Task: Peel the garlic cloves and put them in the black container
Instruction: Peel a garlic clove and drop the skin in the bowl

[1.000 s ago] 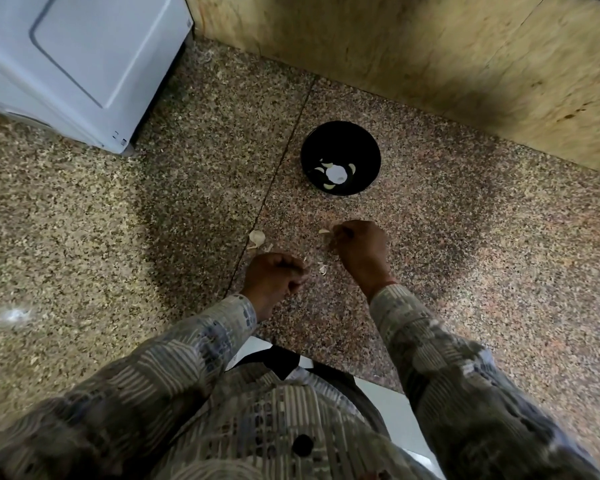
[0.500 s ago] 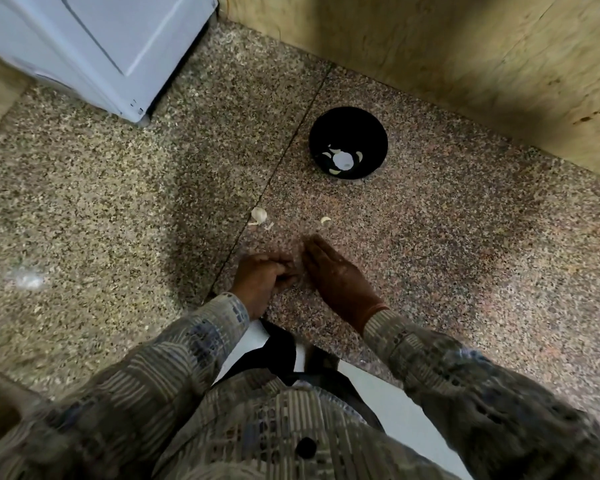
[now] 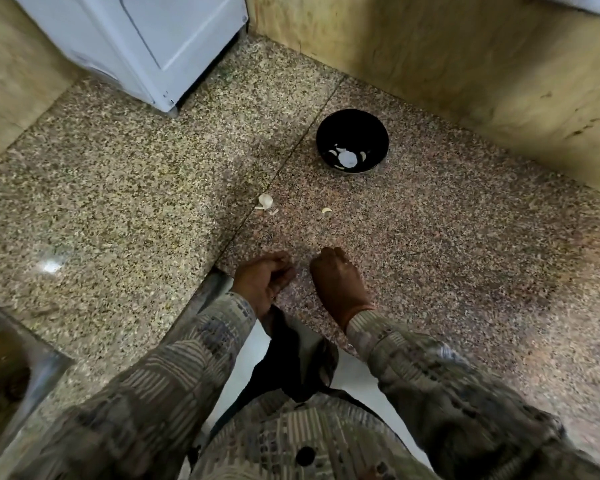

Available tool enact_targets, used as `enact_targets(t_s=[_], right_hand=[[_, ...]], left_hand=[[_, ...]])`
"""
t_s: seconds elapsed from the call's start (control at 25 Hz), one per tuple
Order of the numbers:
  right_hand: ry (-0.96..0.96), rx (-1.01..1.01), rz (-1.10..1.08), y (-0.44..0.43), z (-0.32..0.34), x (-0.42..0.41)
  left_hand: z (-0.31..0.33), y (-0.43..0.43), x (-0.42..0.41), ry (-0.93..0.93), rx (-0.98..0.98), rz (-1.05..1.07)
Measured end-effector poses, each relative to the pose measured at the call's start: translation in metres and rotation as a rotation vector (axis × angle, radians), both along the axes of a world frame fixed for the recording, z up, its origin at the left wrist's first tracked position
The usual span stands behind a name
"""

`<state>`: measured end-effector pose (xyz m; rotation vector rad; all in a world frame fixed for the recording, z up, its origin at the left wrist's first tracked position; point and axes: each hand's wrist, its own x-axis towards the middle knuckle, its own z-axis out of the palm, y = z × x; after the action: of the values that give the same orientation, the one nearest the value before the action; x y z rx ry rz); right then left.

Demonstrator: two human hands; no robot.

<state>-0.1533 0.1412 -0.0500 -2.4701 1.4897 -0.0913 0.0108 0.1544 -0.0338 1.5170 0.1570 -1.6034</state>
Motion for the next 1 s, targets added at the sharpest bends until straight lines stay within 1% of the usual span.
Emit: enact_targets(t_s=[0.04, 0.08, 0.12, 0.16, 0.2, 0.24, 0.28, 0.36, 0.4, 0.44, 0.56, 0.76, 0.88, 1.0], right_hand=[[-0.090, 0.078, -0.117, -0.004, -0.002, 0.000], [-0.203, 0.207, -0.293, -0.008, -0.001, -0.001], [-0.383, 0.361, -0.511, -0.012, 0.001, -0.003], [-0.608, 0.572, -0.730, -0.013, 0.006, -0.004], [-0.852, 0.808, -0.885, -0.011, 0.012, -0.004], [-1.056, 0.980, -0.952, -0.006, 0.020, -0.003], [-1.228, 1.096, -0.975, 0.001, 0.029, -0.002], [-1.477, 1.259, -1.016, 0.012, 0.046, 0.008], [-1.552, 1.308, -1.018, 0.017, 0.056, 0.013], [-1.578, 1.333, -0.978, 0.021, 0.068, 0.019], [-1.507, 1.373, -0.770, 0.037, 0.106, 0.041], [-1.442, 1.449, -0.553, 0.074, 0.151, 0.091], [-1.350, 1.498, -0.415, 0.120, 0.164, 0.128], [-1.245, 1.571, -0.305, 0.185, 0.174, 0.165]], left_hand=[[0.002, 0.002, -0.001, 0.006, -0.010, 0.019], [0.005, 0.005, -0.002, 0.013, -0.017, 0.035], [0.008, 0.009, -0.003, 0.021, -0.029, 0.054], [0.012, 0.013, -0.003, 0.035, -0.046, 0.081], [0.016, 0.017, -0.003, 0.050, -0.067, 0.111], [0.020, 0.022, -0.002, 0.063, -0.091, 0.144], [0.024, 0.027, 0.000, 0.075, -0.122, 0.178], [0.037, 0.040, 0.006, 0.100, -0.194, 0.251], [0.045, 0.047, 0.010, 0.110, -0.219, 0.285], [0.053, 0.054, 0.014, 0.118, -0.237, 0.311], [0.079, 0.087, 0.032, 0.138, -0.294, 0.390], [0.120, 0.159, 0.070, 0.147, -0.387, 0.513], [0.137, 0.223, 0.094, 0.097, -0.436, 0.625], [0.147, 0.305, 0.115, 0.045, -0.469, 0.747]])
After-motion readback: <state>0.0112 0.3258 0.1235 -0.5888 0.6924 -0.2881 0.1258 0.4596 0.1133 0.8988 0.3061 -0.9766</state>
